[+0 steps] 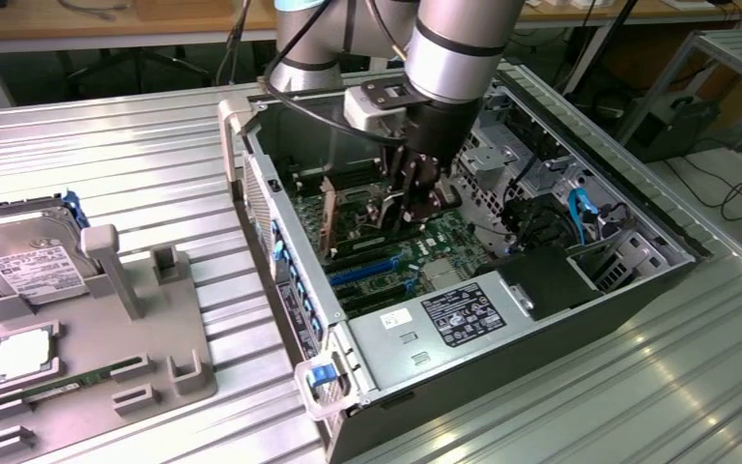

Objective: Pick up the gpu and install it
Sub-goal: 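Insert the gpu into the slot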

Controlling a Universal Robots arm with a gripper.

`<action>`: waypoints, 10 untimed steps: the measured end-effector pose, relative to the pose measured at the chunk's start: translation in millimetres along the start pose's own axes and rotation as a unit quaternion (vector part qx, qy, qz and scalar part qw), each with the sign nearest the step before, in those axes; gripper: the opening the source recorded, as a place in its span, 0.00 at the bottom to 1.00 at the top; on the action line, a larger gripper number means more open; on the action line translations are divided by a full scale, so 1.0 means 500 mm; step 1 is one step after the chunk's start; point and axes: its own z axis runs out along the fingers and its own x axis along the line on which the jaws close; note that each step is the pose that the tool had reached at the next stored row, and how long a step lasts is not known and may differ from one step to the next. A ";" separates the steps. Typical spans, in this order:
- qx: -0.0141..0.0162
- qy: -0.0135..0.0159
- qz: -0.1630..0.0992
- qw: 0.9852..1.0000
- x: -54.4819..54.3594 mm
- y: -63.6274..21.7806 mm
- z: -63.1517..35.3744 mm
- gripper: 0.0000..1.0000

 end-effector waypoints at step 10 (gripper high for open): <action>0.001 0.000 0.004 1.000 0.000 0.012 0.027 0.28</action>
